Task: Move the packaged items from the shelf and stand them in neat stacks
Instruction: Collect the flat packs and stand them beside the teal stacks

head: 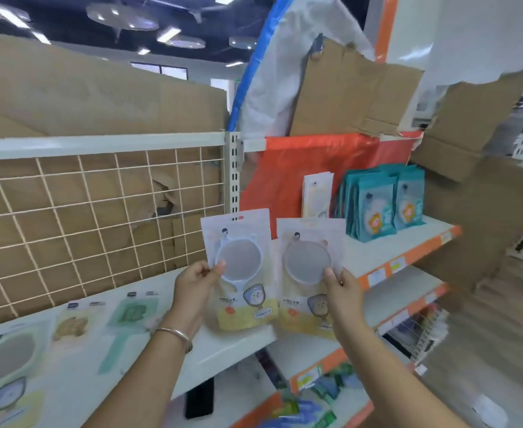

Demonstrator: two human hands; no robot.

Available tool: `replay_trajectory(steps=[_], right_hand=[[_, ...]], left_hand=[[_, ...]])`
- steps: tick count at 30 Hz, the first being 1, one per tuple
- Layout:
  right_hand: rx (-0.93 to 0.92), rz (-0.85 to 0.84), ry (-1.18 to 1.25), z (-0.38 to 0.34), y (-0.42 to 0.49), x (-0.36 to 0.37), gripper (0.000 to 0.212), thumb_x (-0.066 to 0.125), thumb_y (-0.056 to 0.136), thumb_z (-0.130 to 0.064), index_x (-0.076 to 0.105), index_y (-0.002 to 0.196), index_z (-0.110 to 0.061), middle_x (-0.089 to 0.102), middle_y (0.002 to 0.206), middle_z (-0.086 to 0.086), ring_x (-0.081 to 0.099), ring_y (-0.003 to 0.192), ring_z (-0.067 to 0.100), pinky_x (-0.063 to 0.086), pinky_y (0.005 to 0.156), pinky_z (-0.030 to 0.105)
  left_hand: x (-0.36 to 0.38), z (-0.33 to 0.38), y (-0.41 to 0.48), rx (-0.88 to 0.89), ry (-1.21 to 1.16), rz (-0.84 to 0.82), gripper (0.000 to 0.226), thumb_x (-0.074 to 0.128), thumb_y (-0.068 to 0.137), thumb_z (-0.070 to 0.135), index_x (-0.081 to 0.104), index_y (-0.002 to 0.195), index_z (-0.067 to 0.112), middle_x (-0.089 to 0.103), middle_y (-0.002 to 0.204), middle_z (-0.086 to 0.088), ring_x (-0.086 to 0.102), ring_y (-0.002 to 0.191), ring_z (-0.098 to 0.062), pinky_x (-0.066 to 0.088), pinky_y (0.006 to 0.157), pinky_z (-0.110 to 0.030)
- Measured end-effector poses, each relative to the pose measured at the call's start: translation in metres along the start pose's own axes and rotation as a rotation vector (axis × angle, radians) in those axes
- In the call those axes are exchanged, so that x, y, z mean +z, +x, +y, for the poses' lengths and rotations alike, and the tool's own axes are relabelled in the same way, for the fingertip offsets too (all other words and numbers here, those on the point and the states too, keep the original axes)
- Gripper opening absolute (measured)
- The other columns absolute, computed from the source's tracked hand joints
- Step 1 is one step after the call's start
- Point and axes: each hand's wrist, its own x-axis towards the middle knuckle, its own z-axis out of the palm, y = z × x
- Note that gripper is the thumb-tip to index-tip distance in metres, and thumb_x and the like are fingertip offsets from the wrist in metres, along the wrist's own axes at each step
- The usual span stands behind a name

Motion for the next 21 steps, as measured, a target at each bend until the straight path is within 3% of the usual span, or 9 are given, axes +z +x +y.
replay_trajectory(steps=[3,6,8,10,12,17,19,21], right_hand=[[0.038,0.043,0.029,0.007,0.015,-0.039,0.025,0.048,0.097,-0.019,0.054,0.074,-0.013,0.049,0.071,-0.003,0.045,0.066,0.013,0.04,0.063,0.033],[0.056,0.068,0.093,0.016,0.032,-0.066,0.027,0.048,0.098,-0.017,0.049,0.073,-0.005,0.049,0.071,-0.001,0.046,0.066,0.015,0.035,0.056,0.026],[0.066,0.075,0.117,0.021,0.044,-0.077,0.026,0.047,0.098,-0.015,0.052,0.074,-0.006,0.055,0.072,0.006,0.052,0.065,0.018,0.039,0.055,0.021],[0.079,0.087,0.141,0.028,0.06,-0.083,0.026,0.048,0.098,-0.015,0.056,0.094,0.009,0.061,0.098,0.028,0.06,0.09,0.037,0.049,0.071,0.031],[0.087,0.103,0.149,0.034,0.076,-0.087,0.031,0.048,0.097,-0.016,0.051,0.105,0.014,0.054,0.113,0.032,0.053,0.106,0.041,0.049,0.084,0.04],[0.09,0.104,0.169,0.043,0.129,-0.087,0.016,0.049,0.097,-0.017,0.06,0.088,-0.009,0.065,0.107,0.019,0.062,0.102,0.03,0.048,0.082,0.036],[0.069,0.09,0.151,0.044,0.157,-0.083,0.015,0.049,0.097,-0.016,0.061,0.09,-0.009,0.066,0.101,0.017,0.06,0.105,0.03,0.049,0.079,0.035],[0.047,0.086,0.139,0.042,0.187,-0.076,0.018,0.049,0.097,-0.014,0.062,0.087,-0.005,0.066,0.093,0.018,0.06,0.098,0.037,0.05,0.077,0.037]], left_hand=[[0.043,-0.007,-0.002,-0.015,-0.015,-0.03,0.028,0.068,0.085,0.025,0.054,0.075,0.003,0.043,0.064,-0.004,0.04,0.055,-0.007,0.035,0.055,-0.02],[0.073,-0.014,0.002,-0.024,-0.029,-0.06,0.032,0.07,0.083,0.028,0.056,0.079,0.0,0.045,0.075,-0.01,0.041,0.07,-0.018,0.038,0.065,-0.03],[0.091,-0.016,0.006,-0.03,-0.03,-0.064,0.03,0.069,0.083,0.027,0.051,0.075,0.005,0.038,0.072,-0.01,0.035,0.065,-0.018,0.037,0.057,-0.025],[0.107,-0.018,0.015,-0.021,-0.04,-0.064,0.031,0.069,0.083,0.026,0.049,0.071,0.006,0.035,0.069,-0.01,0.032,0.062,-0.017,0.032,0.051,-0.022],[0.124,-0.021,0.027,-0.011,-0.029,-0.067,0.029,0.07,0.083,0.025,0.055,0.075,0.001,0.043,0.072,-0.01,0.039,0.069,-0.017,0.034,0.06,-0.028],[0.167,-0.03,0.069,0.032,-0.033,-0.068,0.033,0.069,0.084,0.022,0.059,0.084,-0.01,0.047,0.076,-0.011,0.039,0.072,-0.016,0.031,0.061,-0.025],[0.181,-0.035,0.089,0.039,-0.044,-0.063,0.035,0.069,0.084,0.021,0.058,0.083,-0.012,0.046,0.074,-0.01,0.038,0.07,-0.016,0.03,0.06,-0.024],[0.193,-0.037,0.111,0.028,-0.043,-0.057,0.029,0.068,0.084,0.02,0.054,0.072,-0.002,0.041,0.065,-0.006,0.034,0.062,-0.015,0.028,0.057,-0.021]])
